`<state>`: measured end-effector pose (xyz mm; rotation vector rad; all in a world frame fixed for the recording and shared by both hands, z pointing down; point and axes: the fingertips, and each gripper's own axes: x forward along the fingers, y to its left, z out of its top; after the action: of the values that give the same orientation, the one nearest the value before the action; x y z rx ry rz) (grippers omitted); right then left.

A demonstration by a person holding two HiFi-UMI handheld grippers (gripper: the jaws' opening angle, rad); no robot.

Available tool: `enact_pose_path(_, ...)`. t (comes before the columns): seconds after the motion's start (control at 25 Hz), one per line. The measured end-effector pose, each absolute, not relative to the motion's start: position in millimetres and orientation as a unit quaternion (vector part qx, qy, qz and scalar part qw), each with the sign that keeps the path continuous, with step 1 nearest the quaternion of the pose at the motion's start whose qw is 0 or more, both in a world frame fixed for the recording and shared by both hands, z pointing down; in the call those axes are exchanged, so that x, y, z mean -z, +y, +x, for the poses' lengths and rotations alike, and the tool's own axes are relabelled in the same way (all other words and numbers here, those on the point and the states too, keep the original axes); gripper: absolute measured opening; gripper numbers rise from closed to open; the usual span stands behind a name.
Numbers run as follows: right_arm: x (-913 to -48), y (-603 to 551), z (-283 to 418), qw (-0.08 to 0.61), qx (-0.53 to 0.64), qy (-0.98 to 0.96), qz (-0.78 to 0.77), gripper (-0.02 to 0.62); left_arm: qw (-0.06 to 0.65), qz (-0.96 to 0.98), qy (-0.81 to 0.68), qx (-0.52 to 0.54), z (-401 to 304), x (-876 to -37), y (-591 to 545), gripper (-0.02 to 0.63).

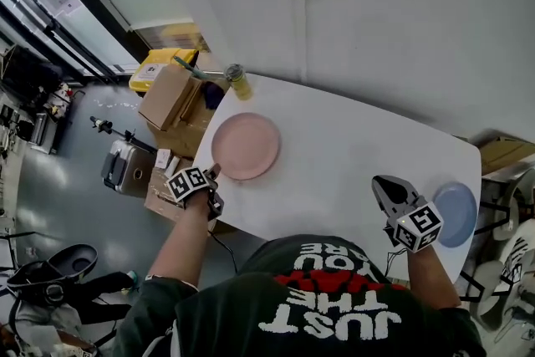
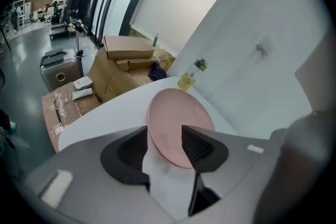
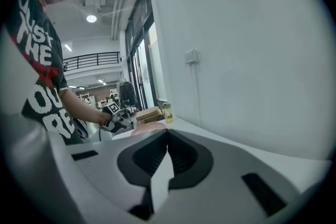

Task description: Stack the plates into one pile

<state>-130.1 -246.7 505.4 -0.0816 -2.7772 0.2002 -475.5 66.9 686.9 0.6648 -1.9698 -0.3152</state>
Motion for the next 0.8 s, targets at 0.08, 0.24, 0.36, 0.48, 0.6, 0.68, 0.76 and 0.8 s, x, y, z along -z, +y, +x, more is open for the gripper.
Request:
enact_pose_path(0.08,-501,-253,-117,0.165,-0.073,-0.983,-0.038,0.006,0.456,0.301,-0.825,0.146,-451,-658,73,0.198)
enact_pose_path(0.24,-504,-263,-93,0.152,-0.088,-0.982,-0.063,0.006,0.4,0.376,-0.817,0.176,-366,-613,73,0.185)
enact_pose_path(0.36,-510,-264,-90,0.148,-0.099,-0.981,-0.077,0.006,0.361,0.415,-0.817,0.172,-317,-589,76,0.034)
enact_pose_path(0.48,-510,-250,-104,0.138,-0.096,-0.982,-0.085,0.006,0.317,0.462,-0.816,0.143,-306,-567,83,0.008)
enact_pose_path(0.6,-507,-220,-132,0.133,-0.082,-0.984,-0.09,0.006,0.28,0.501,-0.806,0.144,-328,-549,92,0.008)
enact_pose_path(0.68,-508,-197,-156,0.135,-0.072,-0.985,-0.084,0.006,0.265,0.531,-0.791,0.147,-350,-545,99,0.008)
enact_pose_path(0.76,-513,-170,-186,0.141,-0.063,-0.986,-0.07,0.006,0.254,0.565,-0.772,0.144,-376,-545,111,0.008)
enact_pose_path(0.8,-516,-155,-204,0.145,-0.062,-0.986,-0.059,0.006,0.25,0.579,-0.763,0.141,-391,-545,119,0.008)
